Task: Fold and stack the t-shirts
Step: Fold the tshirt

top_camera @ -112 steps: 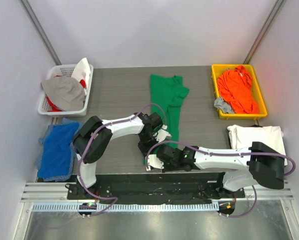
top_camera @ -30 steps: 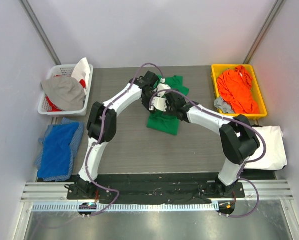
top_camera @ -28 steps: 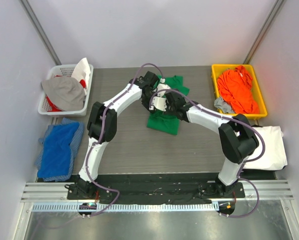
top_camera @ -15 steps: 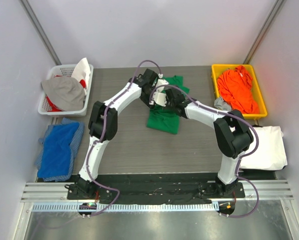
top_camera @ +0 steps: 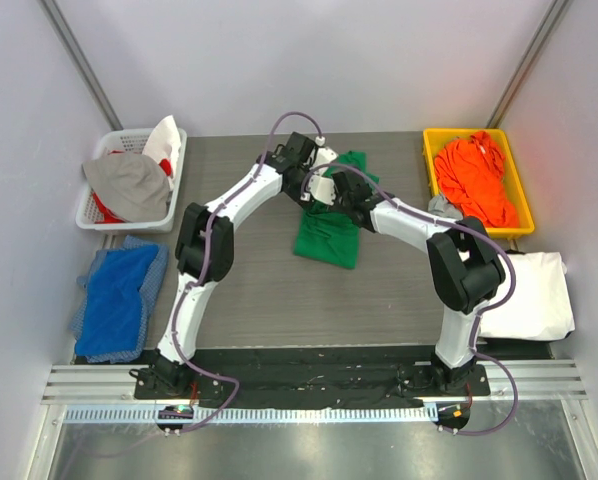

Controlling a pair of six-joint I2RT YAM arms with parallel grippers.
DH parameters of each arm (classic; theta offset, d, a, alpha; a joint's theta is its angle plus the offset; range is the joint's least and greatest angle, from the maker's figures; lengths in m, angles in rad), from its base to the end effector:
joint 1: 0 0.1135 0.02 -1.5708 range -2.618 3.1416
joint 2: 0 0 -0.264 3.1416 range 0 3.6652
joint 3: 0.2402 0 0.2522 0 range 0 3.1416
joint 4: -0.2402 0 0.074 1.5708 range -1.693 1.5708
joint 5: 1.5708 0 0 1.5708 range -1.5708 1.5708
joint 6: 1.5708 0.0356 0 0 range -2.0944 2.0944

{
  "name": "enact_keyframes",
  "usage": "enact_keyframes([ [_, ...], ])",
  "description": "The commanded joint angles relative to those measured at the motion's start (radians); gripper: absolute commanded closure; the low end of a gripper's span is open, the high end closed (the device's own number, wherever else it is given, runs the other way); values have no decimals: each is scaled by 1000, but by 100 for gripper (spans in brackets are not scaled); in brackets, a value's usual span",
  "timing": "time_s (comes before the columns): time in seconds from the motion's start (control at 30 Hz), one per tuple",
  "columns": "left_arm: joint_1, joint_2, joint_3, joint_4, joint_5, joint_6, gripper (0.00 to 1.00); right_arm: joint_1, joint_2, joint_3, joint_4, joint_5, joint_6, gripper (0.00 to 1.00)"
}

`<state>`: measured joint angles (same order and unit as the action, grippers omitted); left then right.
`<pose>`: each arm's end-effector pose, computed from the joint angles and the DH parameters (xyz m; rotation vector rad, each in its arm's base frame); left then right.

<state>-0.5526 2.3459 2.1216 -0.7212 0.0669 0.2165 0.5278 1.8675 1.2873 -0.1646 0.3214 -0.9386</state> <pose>0.4422 -0.2755 0.2173 0.9734 2.3324 -0.2200 0.3635 0.1989 0.2088 -1.4382 1.8444 -0.5787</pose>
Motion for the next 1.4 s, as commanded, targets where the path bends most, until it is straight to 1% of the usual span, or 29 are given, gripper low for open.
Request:
enact_keyframes([
  [0.0,14,-131,-35,101,-44,-28,27,0,-59,40,-1,10,41,57],
  [0.07,16,-163,-43,106,-52,-28,24,-2,-94,30,-32,-4,61,57],
  [0.2,20,-230,-83,111,-50,-31,21,0,-152,3,-72,-50,113,57],
  [0.33,22,-302,-188,131,-32,-25,19,1,-192,-39,-73,-64,139,57],
  [0.47,23,-335,-268,155,16,-28,17,3,-211,-75,-66,-70,159,56],
  [0.83,23,-297,-359,180,135,-75,17,3,-283,-137,-38,-76,159,57],
  [1.1,23,-198,-301,164,171,-89,16,1,-310,-177,-27,-48,143,57],
  [1.37,22,-103,-238,197,126,-80,16,1,-317,-204,-18,-56,144,57],
])
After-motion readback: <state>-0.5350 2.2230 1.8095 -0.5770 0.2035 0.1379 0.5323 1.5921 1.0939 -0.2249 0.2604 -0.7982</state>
